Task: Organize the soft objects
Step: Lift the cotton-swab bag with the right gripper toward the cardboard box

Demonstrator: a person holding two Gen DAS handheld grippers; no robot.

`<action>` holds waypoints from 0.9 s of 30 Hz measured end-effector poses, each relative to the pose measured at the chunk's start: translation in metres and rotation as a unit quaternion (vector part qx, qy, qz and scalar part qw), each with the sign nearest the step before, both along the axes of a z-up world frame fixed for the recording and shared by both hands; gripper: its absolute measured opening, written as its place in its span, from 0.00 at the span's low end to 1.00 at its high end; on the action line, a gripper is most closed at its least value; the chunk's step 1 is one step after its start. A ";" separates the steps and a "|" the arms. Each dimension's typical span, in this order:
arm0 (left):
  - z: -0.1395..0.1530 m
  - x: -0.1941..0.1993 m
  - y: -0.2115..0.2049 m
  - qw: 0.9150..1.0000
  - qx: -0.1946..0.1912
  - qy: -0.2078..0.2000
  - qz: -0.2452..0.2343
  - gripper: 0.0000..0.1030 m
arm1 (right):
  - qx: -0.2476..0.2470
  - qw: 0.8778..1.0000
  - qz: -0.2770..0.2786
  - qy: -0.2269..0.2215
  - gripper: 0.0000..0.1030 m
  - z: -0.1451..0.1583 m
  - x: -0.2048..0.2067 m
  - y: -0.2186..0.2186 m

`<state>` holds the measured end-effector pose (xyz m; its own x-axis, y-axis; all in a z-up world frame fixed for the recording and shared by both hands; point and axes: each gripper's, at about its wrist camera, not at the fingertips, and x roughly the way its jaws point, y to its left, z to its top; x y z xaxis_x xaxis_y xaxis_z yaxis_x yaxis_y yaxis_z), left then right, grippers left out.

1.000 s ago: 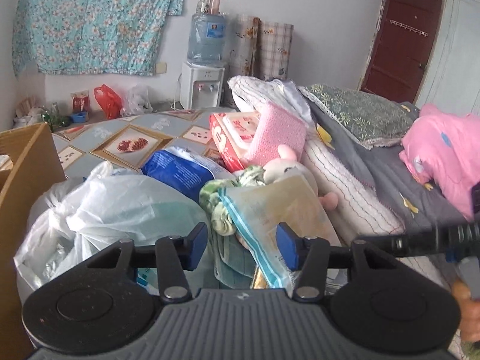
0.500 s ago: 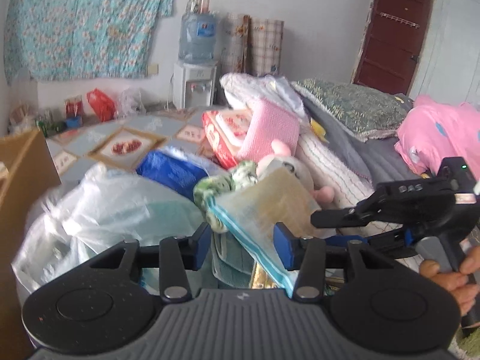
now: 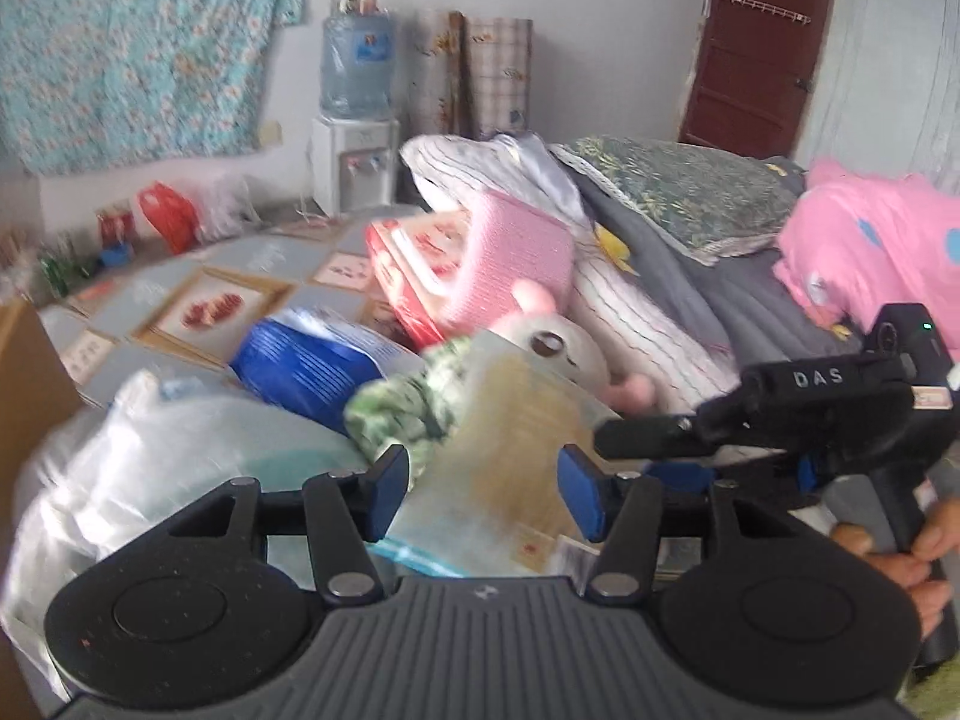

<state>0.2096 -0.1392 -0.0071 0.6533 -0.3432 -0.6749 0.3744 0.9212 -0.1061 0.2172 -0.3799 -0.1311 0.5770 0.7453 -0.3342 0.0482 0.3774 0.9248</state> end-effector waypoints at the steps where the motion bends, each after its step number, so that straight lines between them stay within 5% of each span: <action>1: 0.000 -0.001 0.000 1.000 -0.001 0.001 -0.001 0.54 | -0.002 1.000 0.002 -0.002 0.37 0.001 0.000 0.001; 13: 0.003 -0.016 -0.005 1.000 0.007 -0.018 -0.009 0.43 | -0.063 0.998 0.008 -0.031 0.25 0.027 -0.009 0.013; 27: 0.053 -0.071 0.036 0.996 -0.025 -0.086 0.017 0.40 | -0.104 0.990 0.036 -0.090 0.24 0.103 -0.043 0.052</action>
<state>0.1385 -0.1036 0.0456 0.7697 -0.3486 -0.5348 0.3595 0.9290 -0.0882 0.1746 -0.3274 -0.0278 0.5881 0.7130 -0.3817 -0.1439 0.5567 0.8182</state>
